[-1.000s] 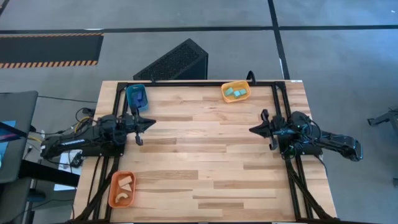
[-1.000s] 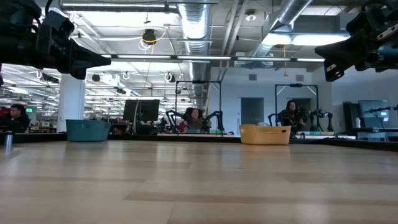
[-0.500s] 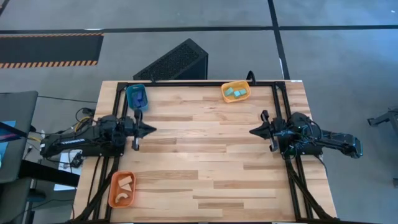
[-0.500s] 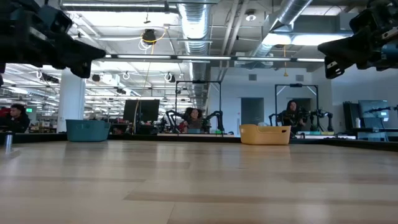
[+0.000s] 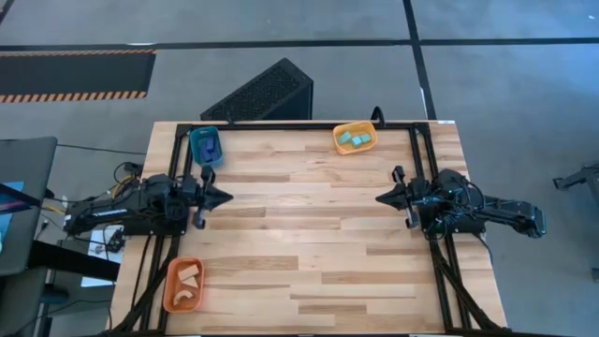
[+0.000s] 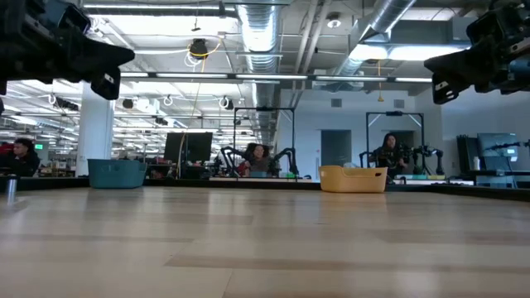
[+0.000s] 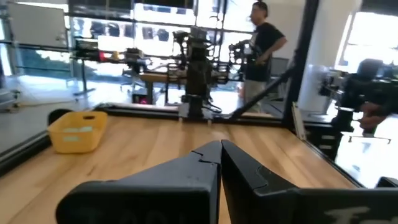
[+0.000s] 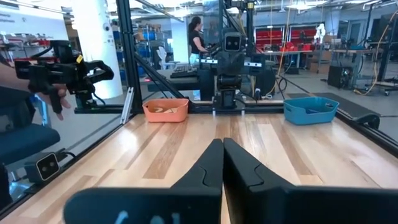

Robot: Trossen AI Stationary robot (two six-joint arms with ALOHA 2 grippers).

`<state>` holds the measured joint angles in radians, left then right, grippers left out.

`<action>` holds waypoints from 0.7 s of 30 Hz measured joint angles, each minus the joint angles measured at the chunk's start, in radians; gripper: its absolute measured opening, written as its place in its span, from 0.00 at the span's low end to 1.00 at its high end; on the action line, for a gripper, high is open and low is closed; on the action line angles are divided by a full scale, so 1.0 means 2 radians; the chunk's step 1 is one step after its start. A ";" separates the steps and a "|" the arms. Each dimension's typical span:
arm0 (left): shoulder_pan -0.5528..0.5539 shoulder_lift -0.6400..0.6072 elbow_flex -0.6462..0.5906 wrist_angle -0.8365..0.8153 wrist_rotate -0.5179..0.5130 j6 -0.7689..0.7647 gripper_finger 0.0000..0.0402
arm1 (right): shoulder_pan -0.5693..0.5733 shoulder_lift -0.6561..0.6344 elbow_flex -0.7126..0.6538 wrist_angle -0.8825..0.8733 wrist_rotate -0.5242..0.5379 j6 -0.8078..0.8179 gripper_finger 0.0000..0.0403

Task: Sort & place blocks by color
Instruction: Return to Home Position

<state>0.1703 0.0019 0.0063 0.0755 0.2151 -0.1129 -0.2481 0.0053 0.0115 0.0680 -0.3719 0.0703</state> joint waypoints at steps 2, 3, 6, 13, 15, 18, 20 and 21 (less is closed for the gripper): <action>-0.001 0.000 0.000 -0.005 -0.018 0.001 0.00 | 0.000 0.000 0.000 -0.001 0.000 0.000 0.05; -0.001 0.000 0.000 -0.006 -0.028 0.004 0.00 | 0.000 0.000 0.000 0.000 -0.001 0.000 0.04; 0.000 0.000 0.002 -0.007 -0.050 0.011 0.00 | 0.000 0.000 -0.001 0.009 -0.003 0.000 0.04; -0.001 0.000 0.059 -0.118 -0.050 0.039 0.00 | 0.000 0.000 -0.001 0.006 0.001 0.010 0.05; -0.001 0.000 0.053 -0.097 -0.067 0.049 0.00 | 0.000 0.000 -0.001 0.006 0.002 0.017 0.06; -0.001 0.000 0.015 -0.017 -0.085 0.048 0.00 | -0.001 0.000 -0.001 0.009 0.013 0.030 0.06; -0.001 0.002 0.002 0.003 -0.092 0.039 0.00 | -0.001 0.000 -0.001 0.009 0.031 0.031 0.05; -0.001 0.003 0.002 0.001 -0.096 0.039 0.00 | -0.001 0.000 -0.001 0.009 0.041 0.030 0.05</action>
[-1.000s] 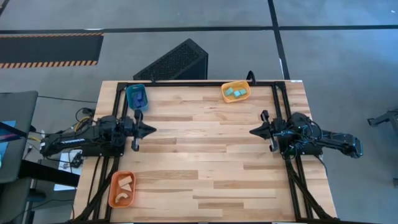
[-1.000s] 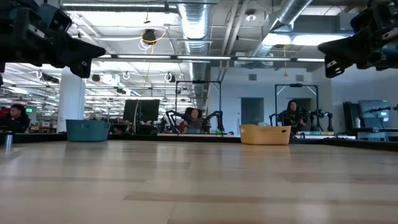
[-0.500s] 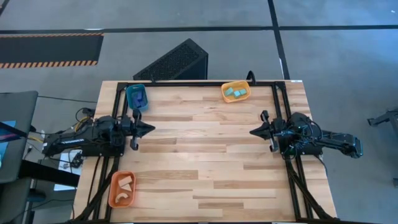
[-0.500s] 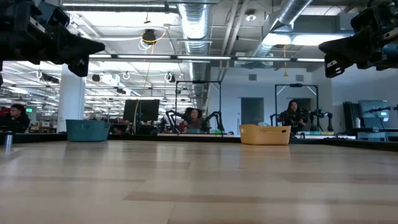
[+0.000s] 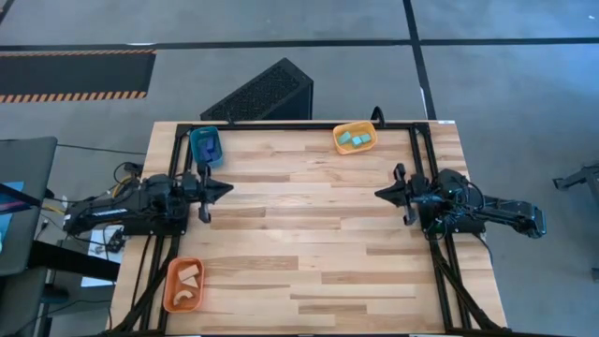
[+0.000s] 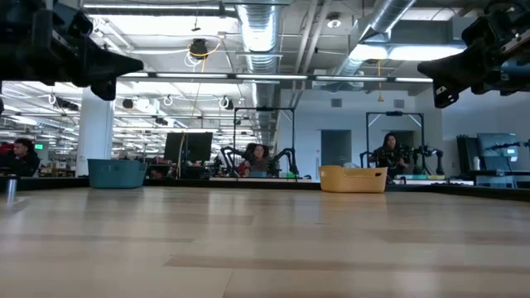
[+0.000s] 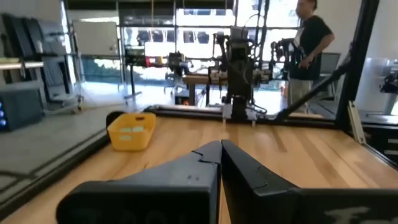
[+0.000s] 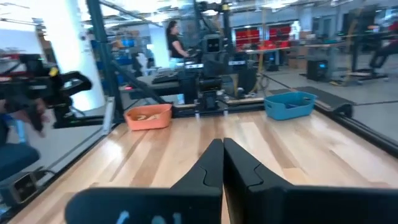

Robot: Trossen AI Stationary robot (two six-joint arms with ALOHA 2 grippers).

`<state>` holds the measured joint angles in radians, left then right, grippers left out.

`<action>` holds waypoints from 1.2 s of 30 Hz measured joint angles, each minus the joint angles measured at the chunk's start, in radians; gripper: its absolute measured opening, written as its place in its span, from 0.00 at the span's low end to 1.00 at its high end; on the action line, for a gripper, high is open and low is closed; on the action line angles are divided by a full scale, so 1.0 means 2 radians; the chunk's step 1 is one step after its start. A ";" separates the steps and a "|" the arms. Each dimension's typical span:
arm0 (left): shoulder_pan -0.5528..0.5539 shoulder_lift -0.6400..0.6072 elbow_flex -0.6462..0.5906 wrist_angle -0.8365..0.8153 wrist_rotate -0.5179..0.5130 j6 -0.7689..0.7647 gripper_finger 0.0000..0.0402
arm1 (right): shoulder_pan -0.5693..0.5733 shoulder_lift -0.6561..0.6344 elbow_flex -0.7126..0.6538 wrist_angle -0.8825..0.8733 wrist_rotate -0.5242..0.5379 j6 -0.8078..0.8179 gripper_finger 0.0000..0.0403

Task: Sort & place blocks by color
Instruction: Return to Home Position

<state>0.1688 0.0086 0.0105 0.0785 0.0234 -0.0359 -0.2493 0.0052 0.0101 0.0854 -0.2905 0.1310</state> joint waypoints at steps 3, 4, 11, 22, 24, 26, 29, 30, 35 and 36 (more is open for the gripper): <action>-0.001 0.000 0.000 -0.020 -0.001 0.004 0.00 | 0.000 0.000 0.000 -0.001 0.016 -0.004 0.03; -0.001 -0.002 -0.001 -0.014 -0.001 0.007 0.00 | 0.000 0.000 0.000 -0.001 0.017 -0.003 0.03; 0.002 -0.003 -0.001 0.056 -0.068 0.076 0.00 | 0.014 0.000 0.000 0.009 0.014 0.011 0.04; 0.003 -0.003 -0.002 0.095 -0.072 0.095 0.00 | 0.059 0.000 0.000 0.022 0.012 -0.043 0.03; 0.003 -0.003 -0.002 0.105 -0.098 0.070 0.00 | 0.066 0.000 0.000 0.021 0.019 -0.053 0.03; 0.003 -0.003 -0.002 0.104 -0.123 0.038 0.00 | 0.068 0.000 0.000 0.021 0.042 -0.040 0.03; 0.003 -0.003 -0.002 0.103 -0.136 0.012 0.00 | 0.069 0.002 0.000 0.019 0.052 -0.028 0.05; 0.003 -0.003 -0.002 0.100 -0.136 0.006 0.00 | 0.069 0.001 0.000 0.019 0.052 -0.032 0.06; -0.005 -0.003 -0.002 0.099 -0.133 -0.010 0.00 | 0.069 0.001 0.000 0.019 0.022 -0.052 0.06; -0.007 -0.003 -0.002 0.100 -0.133 -0.010 0.00 | 0.069 0.001 0.000 0.019 0.017 -0.053 0.05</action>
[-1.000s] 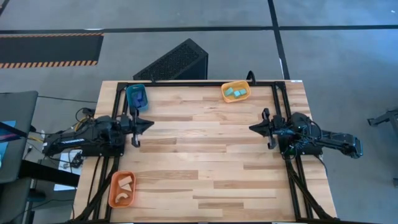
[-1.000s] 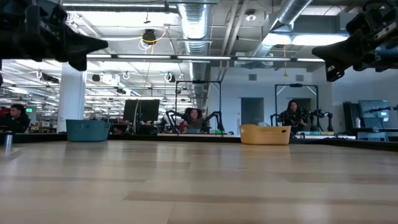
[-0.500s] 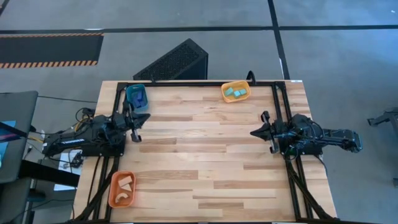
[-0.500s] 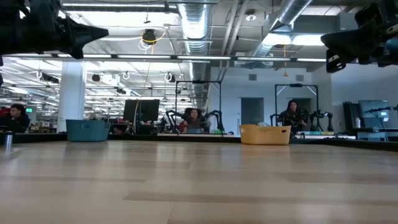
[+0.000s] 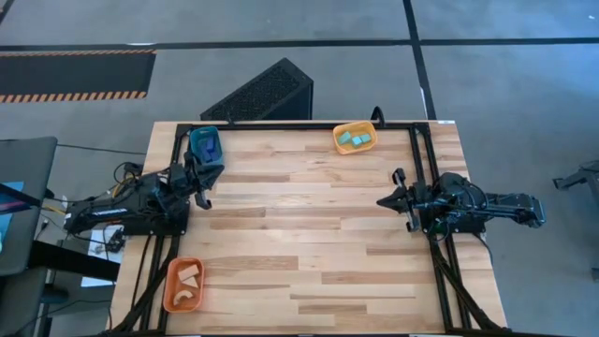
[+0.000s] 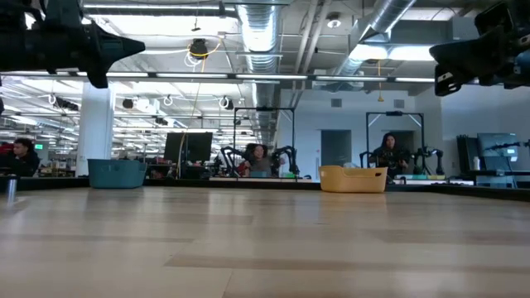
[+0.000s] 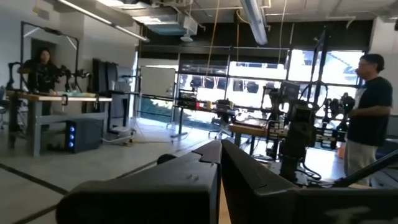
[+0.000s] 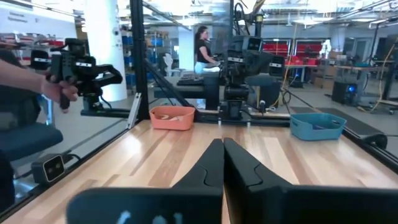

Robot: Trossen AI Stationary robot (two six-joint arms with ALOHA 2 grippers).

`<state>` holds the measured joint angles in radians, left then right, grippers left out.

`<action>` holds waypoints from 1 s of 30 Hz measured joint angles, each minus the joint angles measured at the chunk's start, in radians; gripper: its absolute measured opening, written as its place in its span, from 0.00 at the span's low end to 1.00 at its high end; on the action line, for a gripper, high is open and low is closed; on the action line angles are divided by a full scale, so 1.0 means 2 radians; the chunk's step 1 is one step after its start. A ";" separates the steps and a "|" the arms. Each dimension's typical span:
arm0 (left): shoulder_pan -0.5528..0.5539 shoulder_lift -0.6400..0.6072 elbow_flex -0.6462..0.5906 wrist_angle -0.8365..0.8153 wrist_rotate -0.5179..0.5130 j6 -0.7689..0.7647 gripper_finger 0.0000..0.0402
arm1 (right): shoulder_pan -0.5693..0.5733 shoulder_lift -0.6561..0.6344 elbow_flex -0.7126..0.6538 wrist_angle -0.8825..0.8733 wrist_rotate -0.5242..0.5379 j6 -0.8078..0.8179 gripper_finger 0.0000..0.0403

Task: Sort & place blocks by color
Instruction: Return to Home Position

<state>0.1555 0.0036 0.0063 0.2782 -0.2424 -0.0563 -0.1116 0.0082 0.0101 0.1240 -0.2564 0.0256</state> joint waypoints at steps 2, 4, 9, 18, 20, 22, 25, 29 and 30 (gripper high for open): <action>-0.005 0.000 0.000 -0.002 0.001 0.000 0.00 | 0.000 0.000 0.000 0.000 -0.001 -0.003 0.02; -0.011 0.000 0.000 -0.023 0.003 -0.001 0.00 | -0.001 0.000 0.000 -0.002 0.006 -0.004 0.01; -0.017 0.000 0.000 -0.035 0.022 -0.029 0.00 | -0.001 0.000 0.000 -0.010 0.010 -0.004 0.08; -0.017 0.000 0.000 -0.071 0.031 -0.042 0.00 | -0.001 0.000 0.001 -0.038 0.012 -0.004 0.14; -0.017 0.000 0.000 -0.092 0.031 -0.078 0.00 | -0.001 0.000 0.001 -0.039 0.012 -0.004 0.14; -0.017 0.001 0.000 -0.114 0.031 -0.111 0.00 | -0.001 0.000 0.001 -0.039 0.012 -0.004 0.14; -0.017 0.004 0.003 -0.118 0.033 -0.130 0.00 | -0.001 0.000 0.001 -0.040 0.012 -0.004 0.14; -0.017 0.005 0.004 -0.122 0.035 -0.124 0.00 | -0.001 0.000 0.001 -0.041 0.012 -0.004 0.14; -0.017 0.005 0.004 -0.123 0.035 -0.124 0.00 | -0.001 0.000 0.001 -0.041 0.012 -0.004 0.14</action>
